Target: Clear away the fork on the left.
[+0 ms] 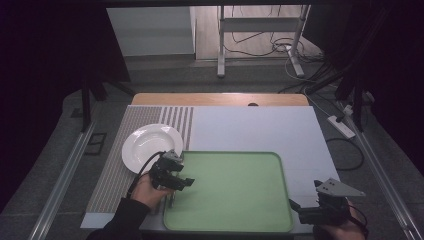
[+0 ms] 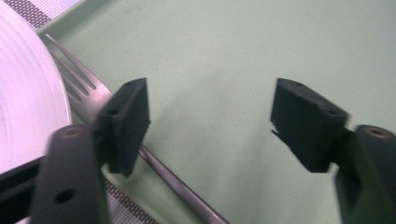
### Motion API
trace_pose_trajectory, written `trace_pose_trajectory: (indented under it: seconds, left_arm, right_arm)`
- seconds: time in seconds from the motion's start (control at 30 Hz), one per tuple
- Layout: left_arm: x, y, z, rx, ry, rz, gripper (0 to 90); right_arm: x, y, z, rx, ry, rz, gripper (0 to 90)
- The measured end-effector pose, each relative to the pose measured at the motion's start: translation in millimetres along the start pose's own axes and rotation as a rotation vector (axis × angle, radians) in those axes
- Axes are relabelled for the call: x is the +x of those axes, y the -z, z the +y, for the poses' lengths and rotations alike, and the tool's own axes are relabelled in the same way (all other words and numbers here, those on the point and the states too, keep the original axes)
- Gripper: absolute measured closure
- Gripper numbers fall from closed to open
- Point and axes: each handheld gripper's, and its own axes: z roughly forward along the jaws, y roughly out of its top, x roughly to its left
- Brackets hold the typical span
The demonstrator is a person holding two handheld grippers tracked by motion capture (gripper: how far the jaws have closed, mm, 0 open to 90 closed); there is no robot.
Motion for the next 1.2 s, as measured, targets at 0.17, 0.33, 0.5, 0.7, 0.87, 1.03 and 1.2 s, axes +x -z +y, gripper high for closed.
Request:
trace_pose_trajectory:
  seconds: [0.17,0.33,0.5,0.7,0.87,1.03,1.2]
  left_arm:
    - [-0.2,2.4,-0.6,-0.025,-0.007,-0.023,12.0]
    - [2.4,5.4,-2.9,-0.032,0.008,-0.032,1.9]
    - [8.4,15.0,-7.5,-0.080,0.035,-0.050,0.1]
    - [12.4,20.6,-14.6,-0.096,0.046,-0.033,0.0]
    - [12.6,26.6,-17.9,-0.115,0.061,-0.024,0.0]
    - [13.1,30.9,-21.8,-0.114,0.057,0.008,0.0]
    - [14.5,37.5,-25.3,-0.135,0.060,0.038,0.0]
  right_arm:
    - [-0.2,0.3,0.0,-0.002,-0.001,0.004,0.0]
    - [-0.1,0.4,-0.1,-0.002,0.000,0.005,0.0]
    - [-0.2,0.3,0.0,0.000,0.001,0.005,0.0]
    - [0.4,0.2,0.1,-0.001,0.003,0.004,0.0]
    - [0.0,0.4,0.1,0.000,0.001,0.006,0.0]
    - [0.2,0.3,0.2,0.001,0.000,0.005,0.0]
    - [0.4,-0.1,0.3,0.000,-0.001,0.007,0.0]
